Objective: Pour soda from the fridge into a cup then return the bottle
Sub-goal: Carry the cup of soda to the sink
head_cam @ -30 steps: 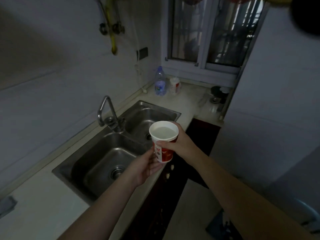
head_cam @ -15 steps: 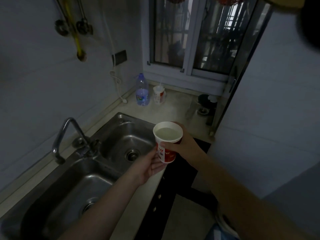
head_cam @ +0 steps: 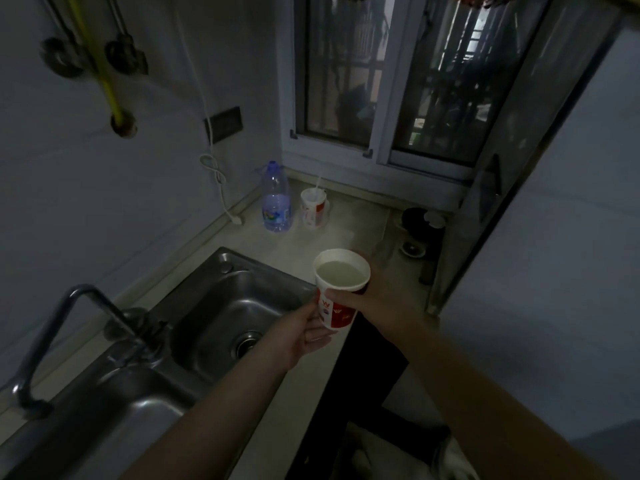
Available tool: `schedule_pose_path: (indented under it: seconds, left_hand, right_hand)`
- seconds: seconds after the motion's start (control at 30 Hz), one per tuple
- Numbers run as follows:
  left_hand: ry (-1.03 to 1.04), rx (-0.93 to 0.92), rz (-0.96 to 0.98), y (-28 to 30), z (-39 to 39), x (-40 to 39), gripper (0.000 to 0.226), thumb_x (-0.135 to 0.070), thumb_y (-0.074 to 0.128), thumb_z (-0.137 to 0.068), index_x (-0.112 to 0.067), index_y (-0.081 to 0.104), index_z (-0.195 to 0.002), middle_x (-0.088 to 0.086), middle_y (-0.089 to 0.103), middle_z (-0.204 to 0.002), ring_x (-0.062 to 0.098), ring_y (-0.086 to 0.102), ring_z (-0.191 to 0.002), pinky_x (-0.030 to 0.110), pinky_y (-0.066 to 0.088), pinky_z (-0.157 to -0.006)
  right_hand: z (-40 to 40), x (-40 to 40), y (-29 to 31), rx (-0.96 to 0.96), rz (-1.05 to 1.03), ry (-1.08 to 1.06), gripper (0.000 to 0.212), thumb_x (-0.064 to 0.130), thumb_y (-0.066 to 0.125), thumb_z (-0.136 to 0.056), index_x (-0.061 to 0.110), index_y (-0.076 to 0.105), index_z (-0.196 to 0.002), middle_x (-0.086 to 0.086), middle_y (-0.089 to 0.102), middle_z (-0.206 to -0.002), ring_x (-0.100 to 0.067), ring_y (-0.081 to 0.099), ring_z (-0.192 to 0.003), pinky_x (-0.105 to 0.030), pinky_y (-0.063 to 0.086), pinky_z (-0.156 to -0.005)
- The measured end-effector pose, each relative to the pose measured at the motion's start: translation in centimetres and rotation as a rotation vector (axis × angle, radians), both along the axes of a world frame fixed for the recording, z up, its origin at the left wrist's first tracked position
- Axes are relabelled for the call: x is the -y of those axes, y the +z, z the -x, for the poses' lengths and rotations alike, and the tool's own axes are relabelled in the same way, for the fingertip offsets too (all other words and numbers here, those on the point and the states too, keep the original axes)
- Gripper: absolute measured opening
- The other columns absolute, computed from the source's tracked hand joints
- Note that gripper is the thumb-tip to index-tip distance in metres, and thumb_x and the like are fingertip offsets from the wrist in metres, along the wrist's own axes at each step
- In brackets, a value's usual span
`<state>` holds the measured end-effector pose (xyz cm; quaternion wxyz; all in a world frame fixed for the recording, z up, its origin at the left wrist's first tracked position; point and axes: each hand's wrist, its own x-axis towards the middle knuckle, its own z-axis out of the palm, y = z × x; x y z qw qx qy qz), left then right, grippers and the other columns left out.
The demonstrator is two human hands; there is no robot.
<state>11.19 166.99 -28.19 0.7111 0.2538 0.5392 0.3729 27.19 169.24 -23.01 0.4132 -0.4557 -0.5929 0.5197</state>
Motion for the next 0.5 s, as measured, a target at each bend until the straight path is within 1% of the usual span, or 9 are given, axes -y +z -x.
schedule_pose_path:
  seconds: [0.07,0.13,0.23,0.27,0.3,0.33,0.4,0.47,0.5]
  left_hand:
    - [0.027,-0.018,0.011,-0.6,-0.7,-2.5,0.026,-0.034,0.051,-0.097,-0.012,0.064,-0.1,0.002,0.075,-0.079,0.017,0.07,-0.082,0.031,0.051,-0.072]
    - [0.072,-0.024,0.043,-1.1,-1.2,-5.2,0.024,-0.03,0.049,-0.098,-0.011,0.062,-0.095,0.001,0.073,-0.068,0.021,0.067,-0.082,0.032,0.05,-0.07]
    - [0.14,-0.017,0.08,-1.5,-2.1,-9.2,0.033,-0.038,0.05,-0.098,-0.011,0.057,-0.081,0.001,0.065,-0.054,0.022,0.065,-0.076,0.032,0.047,-0.066]
    - [0.146,-0.008,0.094,-1.8,-2.3,-10.5,0.037,-0.042,0.048,-0.098,-0.01,0.057,-0.081,0.002,0.065,-0.056,0.021,0.065,-0.072,0.032,0.046,-0.067]
    - [0.154,-0.002,0.094,-2.0,-2.4,-11.8,0.04,-0.044,0.047,-0.098,-0.008,0.06,-0.086,0.007,0.068,-0.065,0.021,0.065,-0.073,0.033,0.047,-0.069]
    - [0.154,-0.006,0.085,-2.2,-2.5,-13.1,0.045,-0.045,0.046,-0.098,-0.003,0.063,-0.096,0.014,0.072,-0.08,0.024,0.066,-0.079,0.033,0.048,-0.072]
    - [0.183,-0.021,0.094,-2.5,-2.7,-15.3,0.048,-0.043,0.045,-0.099,0.0,0.062,-0.111,0.022,0.069,-0.104,0.029,0.065,-0.094,0.034,0.05,-0.076]
    - [0.208,-0.022,0.102,-2.6,-2.8,-17.0,0.04,-0.04,0.045,-0.1,-0.006,0.063,-0.111,0.019,0.069,-0.111,0.03,0.065,-0.104,0.034,0.05,-0.076]
    - [0.224,-0.014,0.111,-2.7,-2.9,-18.0,0.038,-0.038,0.044,-0.1,-0.008,0.064,-0.109,0.016,0.07,-0.109,0.028,0.066,-0.103,0.033,0.05,-0.075]
  right_hand:
    - [-0.4,-2.8,-0.8,0.008,-0.003,0.015,0.077,0.011,0.086,-0.066,0.016,0.046,-0.132,0.0,0.062,-0.123,-0.008,0.06,-0.111,-0.024,0.05,-0.088]
    - [-0.8,-5.8,-1.7,0.02,-0.016,0.042,0.079,0.017,0.088,-0.063,0.019,0.047,-0.13,0.0,0.063,-0.122,-0.011,0.06,-0.112,-0.029,0.049,-0.092]
    - [-1.3,-10.2,-2.5,0.034,-0.021,0.09,0.077,0.019,0.088,-0.063,0.031,0.046,-0.127,0.008,0.061,-0.121,-0.006,0.058,-0.113,-0.029,0.048,-0.094]
    - [-1.4,-11.7,-2.9,0.036,-0.015,0.104,0.078,0.021,0.088,-0.062,0.032,0.046,-0.127,0.008,0.061,-0.122,-0.007,0.057,-0.114,-0.033,0.048,-0.096]
    - [-1.5,-13.1,-3.2,0.034,-0.009,0.114,0.078,0.023,0.089,-0.061,0.032,0.046,-0.127,0.008,0.061,-0.122,-0.009,0.057,-0.115,-0.037,0.048,-0.097]
    - [-1.6,-14.5,-3.4,0.028,-0.008,0.121,0.079,0.025,0.089,-0.06,0.031,0.047,-0.127,0.007,0.061,-0.123,-0.01,0.057,-0.116,-0.039,0.049,-0.097]
    - [-1.7,-17.1,-3.7,0.036,-0.013,0.143,0.08,0.027,0.09,-0.057,0.028,0.048,-0.126,0.007,0.061,-0.123,-0.008,0.057,-0.115,-0.031,0.05,-0.094]
    - [-1.6,-19.4,-3.9,0.072,-0.039,0.175,0.08,0.023,0.091,-0.059,0.025,0.049,-0.127,0.007,0.06,-0.124,-0.004,0.057,-0.114,-0.022,0.049,-0.089]
    - [-1.6,-20.5,-4.0,0.087,-0.048,0.19,0.08,0.022,0.091,-0.059,0.024,0.049,-0.128,0.007,0.06,-0.125,-0.003,0.057,-0.114,-0.022,0.049,-0.09]
